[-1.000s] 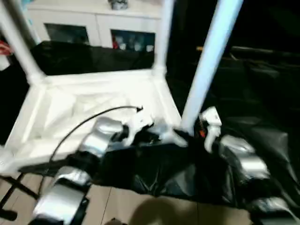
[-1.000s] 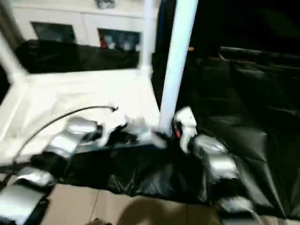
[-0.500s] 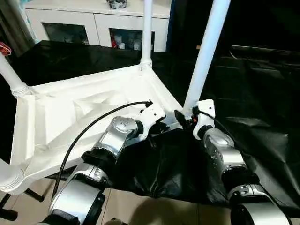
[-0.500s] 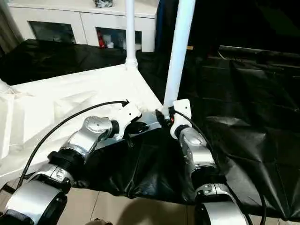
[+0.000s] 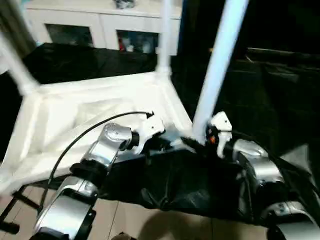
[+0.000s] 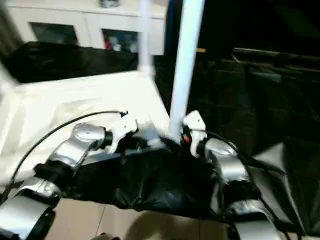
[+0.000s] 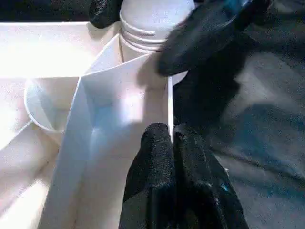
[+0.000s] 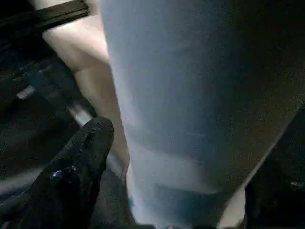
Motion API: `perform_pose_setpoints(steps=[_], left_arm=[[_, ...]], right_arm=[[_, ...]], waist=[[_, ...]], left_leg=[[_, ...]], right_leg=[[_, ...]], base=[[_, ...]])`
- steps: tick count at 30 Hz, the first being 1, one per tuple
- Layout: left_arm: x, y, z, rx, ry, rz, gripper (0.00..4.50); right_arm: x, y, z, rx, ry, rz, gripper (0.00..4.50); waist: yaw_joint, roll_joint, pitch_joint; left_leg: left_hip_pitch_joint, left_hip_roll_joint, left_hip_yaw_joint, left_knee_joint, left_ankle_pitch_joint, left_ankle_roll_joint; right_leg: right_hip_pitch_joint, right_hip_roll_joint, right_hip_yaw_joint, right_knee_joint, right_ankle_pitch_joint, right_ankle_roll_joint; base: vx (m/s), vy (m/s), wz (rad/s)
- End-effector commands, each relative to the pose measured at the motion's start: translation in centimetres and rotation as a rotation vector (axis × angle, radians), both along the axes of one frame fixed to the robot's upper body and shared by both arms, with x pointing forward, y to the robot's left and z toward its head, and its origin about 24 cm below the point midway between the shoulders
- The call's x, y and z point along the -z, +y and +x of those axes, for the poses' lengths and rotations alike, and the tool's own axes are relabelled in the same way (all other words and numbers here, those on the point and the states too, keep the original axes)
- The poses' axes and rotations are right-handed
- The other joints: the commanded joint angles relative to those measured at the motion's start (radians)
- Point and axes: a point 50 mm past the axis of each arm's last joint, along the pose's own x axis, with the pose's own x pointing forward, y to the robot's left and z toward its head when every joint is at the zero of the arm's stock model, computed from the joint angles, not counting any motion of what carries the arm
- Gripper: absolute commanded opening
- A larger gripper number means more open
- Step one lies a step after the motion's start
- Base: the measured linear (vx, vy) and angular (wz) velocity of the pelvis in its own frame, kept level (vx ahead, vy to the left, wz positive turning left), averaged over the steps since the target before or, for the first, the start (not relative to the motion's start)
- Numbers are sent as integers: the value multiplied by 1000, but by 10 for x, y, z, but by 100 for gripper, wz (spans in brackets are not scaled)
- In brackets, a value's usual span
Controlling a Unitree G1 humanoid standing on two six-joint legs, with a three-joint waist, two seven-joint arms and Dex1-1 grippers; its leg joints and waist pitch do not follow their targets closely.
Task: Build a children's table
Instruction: Rotate leg to tighten
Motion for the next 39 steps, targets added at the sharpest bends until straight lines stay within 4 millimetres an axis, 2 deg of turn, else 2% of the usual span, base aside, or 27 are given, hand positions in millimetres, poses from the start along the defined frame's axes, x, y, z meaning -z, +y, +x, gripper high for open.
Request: perform_pose_setpoints(steps=[1, 5, 10, 22, 26, 30, 31, 32, 35, 36, 37, 38, 39], left_arm=[[-18, -20, 1, 73, -70, -66, 0], [-18, -13, -1, 115, -50, -51, 0], [-17, -2, -5, 164, -27, -32, 0], [-15, 1, -8, 190, -9, -25, 0], [-15, -1, -8, 190, -7, -31, 0], [-15, -7, -2, 106, -33, -48, 0], [-15, -12, 2, 48, -49, -50, 0], [-15, -14, 4, 17, -57, -50, 0], [-15, -26, 8, -45, -72, -69, 0], [-15, -27, 9, -51, -74, -70, 0], [-15, -34, 11, -86, -83, -74, 0], [-15, -45, 13, -127, -95, -78, 0], [-15, -45, 13, -129, -96, -78, 0]], right_arm=[[5, 39, -22, -319, 68, 30, 382], [7, 33, -33, -418, 114, 6, 382], [8, 27, -44, -503, 171, -19, 343], [7, 28, -51, -517, 180, -23, 268], [8, 28, -51, -508, 179, -18, 264], [8, 32, -44, -369, 134, 49, 263], [9, 35, -36, -267, 113, 62, 263], [10, 37, -32, -211, 101, 65, 263], [14, 40, -15, 14, 42, 48, 262], [15, 40, -14, 33, 43, 47, 262], [18, 41, -6, 154, 52, 43, 262], [21, 44, 2, 278, 65, 54, 262], [21, 44, 2, 286, 66, 55, 262]], waist=[[5, -9, -57], [15, -10, -57], [17, -8, -58], [25, -6, -59], [27, -6, -60], [30, -7, -59], [29, -9, -57], [23, -8, -55], [4, -10, -51], [-2, -10, -50], [-8, -13, -51], [-14, -9, -52], [-20, -9, -52]], left_leg=[[15, 72, -28, -68, -237, 76], [16, 72, -29, -70, -244, 64], [15, 73, -31, -71, -237, 59], [17, 72, -31, -71, -233, 46], [18, 72, -31, -70, -230, 46], [18, 72, -30, -70, -234, 45], [18, 72, -31, -73, -245, 40], [21, 72, -33, -75, -266, 25], [26, 66, -42, -78, -328, -12], [25, 65, -44, -79, -335, -13], [19, 66, -45, -81, -328, -9], [24, 66, -45, -80, -336, -13], [25, 65, -42, -79, -339, -15]], right_leg=[[46, -88, 51, -77, -282, -221], [43, -90, 53, -78, -307, -209], [42, -91, 53, -75, -298, -209], [43, -91, 53, -76, -290, -206], [44, -91, 52, -75, -281, -208], [43, -91, 53, -77, -290, -206], [42, -92, 52, -79, -313, -200], [35, -93, 53, -82, -349, -197], [33, -100, 49, -98, -494, -158], [33, -98, 49, -100, -506, -152], [39, -97, 49, -100, -498, -142], [31, -96, 50, -99, -481, -151], [28, -93, 50, -99, -474, -155]], base=[[0, 0, 0], [0, 0, 0], [0, 0, 0], [0, 0, 0], [0, 0, 0], [0, 0, 0], [0, 0, 0], [0, 0, 0], [0, 0, 0], [0, 0, 0], [0, 0, 0], [0, 0, 0], [0, 0, 0]])
